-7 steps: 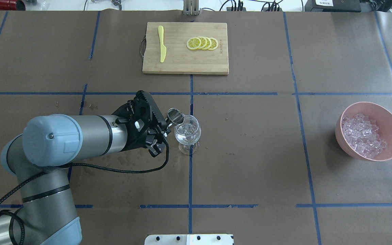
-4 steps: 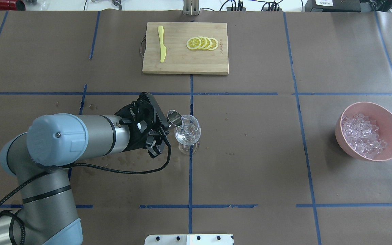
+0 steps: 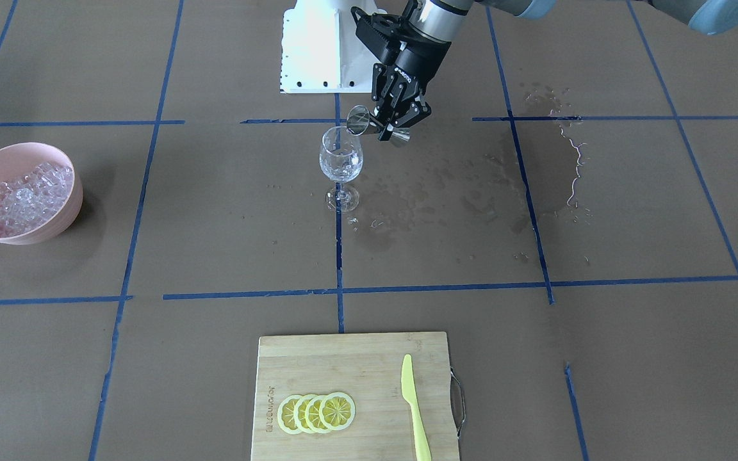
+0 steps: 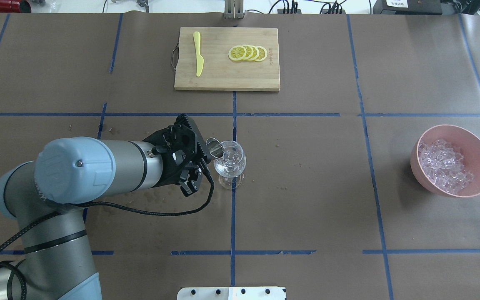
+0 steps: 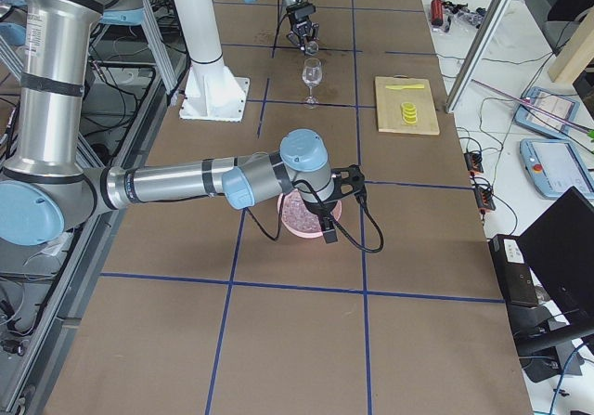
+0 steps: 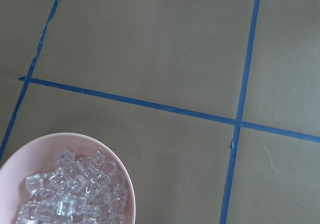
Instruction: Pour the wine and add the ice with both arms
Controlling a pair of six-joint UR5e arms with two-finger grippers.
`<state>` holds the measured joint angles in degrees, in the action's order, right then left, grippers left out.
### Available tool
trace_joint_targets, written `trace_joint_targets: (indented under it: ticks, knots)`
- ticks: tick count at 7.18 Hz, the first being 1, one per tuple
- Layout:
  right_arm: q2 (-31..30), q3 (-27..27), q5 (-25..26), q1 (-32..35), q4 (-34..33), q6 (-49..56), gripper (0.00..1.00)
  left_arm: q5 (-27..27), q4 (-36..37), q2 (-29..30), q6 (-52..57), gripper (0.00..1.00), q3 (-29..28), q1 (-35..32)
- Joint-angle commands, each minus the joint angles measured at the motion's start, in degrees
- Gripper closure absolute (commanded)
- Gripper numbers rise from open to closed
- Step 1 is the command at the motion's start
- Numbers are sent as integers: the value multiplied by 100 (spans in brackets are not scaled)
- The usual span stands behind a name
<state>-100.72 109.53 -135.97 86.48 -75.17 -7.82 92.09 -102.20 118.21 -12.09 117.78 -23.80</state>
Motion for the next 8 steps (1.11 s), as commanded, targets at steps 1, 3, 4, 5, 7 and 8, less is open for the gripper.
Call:
trace_joint_targets:
  ticks: [1, 3, 4, 5, 7, 8]
  knots:
    - [-9, -2, 0, 0, -6, 0, 0, -7, 638, 290, 66, 100, 8, 7]
    - [0, -2, 0, 0, -7, 0, 0, -15, 1050, 404, 119, 100, 25, 7]
    - [0, -2, 0, 0, 2, 0, 0, -16, 1375, 535, 215, 100, 43, 7]
    - [0, -2, 0, 0, -6, -9, 0, -24, 1500, 571, 233, 100, 61, 7]
    - [0, -2, 0, 0, 2, 0, 0, -42, 1938, 755, 346, 100, 61, 16]
    - [0, -2, 0, 0, -6, 0, 0, -77, 2227, 887, 400, 100, 61, 25]
